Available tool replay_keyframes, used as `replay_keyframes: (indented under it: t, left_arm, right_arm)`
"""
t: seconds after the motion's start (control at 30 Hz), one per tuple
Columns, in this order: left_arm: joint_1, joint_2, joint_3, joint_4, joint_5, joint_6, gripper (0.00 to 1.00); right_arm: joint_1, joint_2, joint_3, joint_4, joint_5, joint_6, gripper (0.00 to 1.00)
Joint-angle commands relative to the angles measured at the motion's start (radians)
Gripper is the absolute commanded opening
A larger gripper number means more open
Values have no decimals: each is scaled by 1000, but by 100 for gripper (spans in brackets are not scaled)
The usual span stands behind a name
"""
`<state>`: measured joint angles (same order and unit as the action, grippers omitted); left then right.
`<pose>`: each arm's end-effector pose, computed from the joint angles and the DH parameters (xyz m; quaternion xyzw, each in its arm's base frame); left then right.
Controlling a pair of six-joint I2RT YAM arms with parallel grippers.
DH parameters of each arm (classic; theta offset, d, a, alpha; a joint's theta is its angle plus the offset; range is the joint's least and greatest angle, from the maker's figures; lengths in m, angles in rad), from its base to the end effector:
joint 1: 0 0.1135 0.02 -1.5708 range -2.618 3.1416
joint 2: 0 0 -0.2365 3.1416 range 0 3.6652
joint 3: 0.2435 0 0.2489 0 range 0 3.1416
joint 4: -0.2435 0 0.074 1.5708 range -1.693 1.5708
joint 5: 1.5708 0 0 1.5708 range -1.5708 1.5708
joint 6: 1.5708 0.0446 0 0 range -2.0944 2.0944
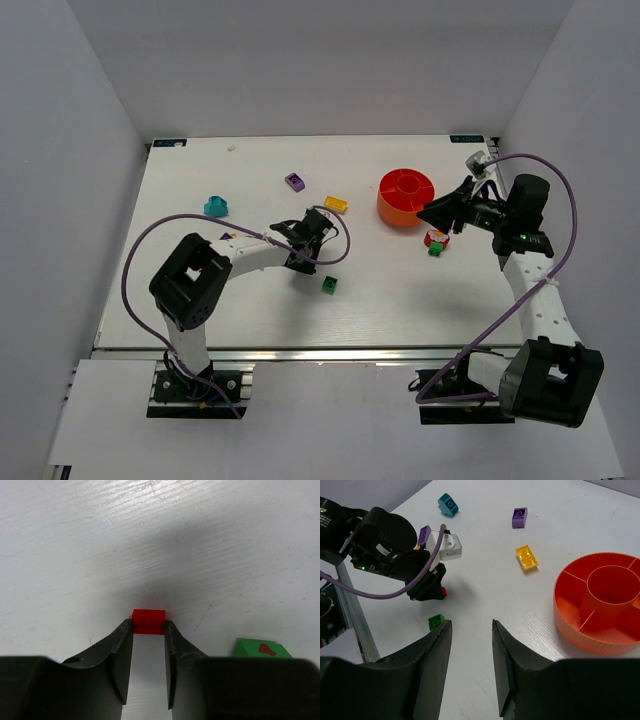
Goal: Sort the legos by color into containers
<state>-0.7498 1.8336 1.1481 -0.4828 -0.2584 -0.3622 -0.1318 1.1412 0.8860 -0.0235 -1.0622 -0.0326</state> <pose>0.2656 -0.2317 0.1277 0.1619 0.9584 0.0026 0.2350 0.2652 0.0041 0.2993 -0.2704 0.7028 0.3604 0.5506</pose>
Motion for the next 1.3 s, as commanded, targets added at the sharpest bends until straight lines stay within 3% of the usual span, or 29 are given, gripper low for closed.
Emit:
replay_keyframes:
  t: [0.0,0.1,0.23,0.33,0.5,0.63,0.7,0.93,1.07,1.27]
  left_arm:
    - [-6,7,25,-13,-39,-4,34]
    - [-16,-22,32,4,-42,3,26]
    - [-16,-100,59,67,-4,46,7]
    - [-16,-126,123,125,77,112,0]
    - [7,-42,338,208,292,144,0]
    - [7,105,594,214,363,151,0]
    - [7,192,724,246,395,149,0]
    - [7,410,950,460,458,66,0]
    - [7,487,973,633,470,29,0]
    - [-13,573,1036,685,430,25,2]
  right_arm:
    - [-9,-18,-5,46,-35,11,43]
    - [-17,-20,-5,50,-41,16,43]
    - [-20,-24,-12,53,-33,13,40]
    - [-19,-31,-16,53,-1,8,34]
    - [-22,-55,-21,50,129,-4,22]
    - [-23,-61,-9,36,237,-12,0]
    - [-25,-57,5,25,263,-12,0]
    - [-37,-66,10,25,349,-12,0]
    - [-51,-67,14,-4,341,-7,0]
    - [-69,-70,13,-3,323,-7,0]
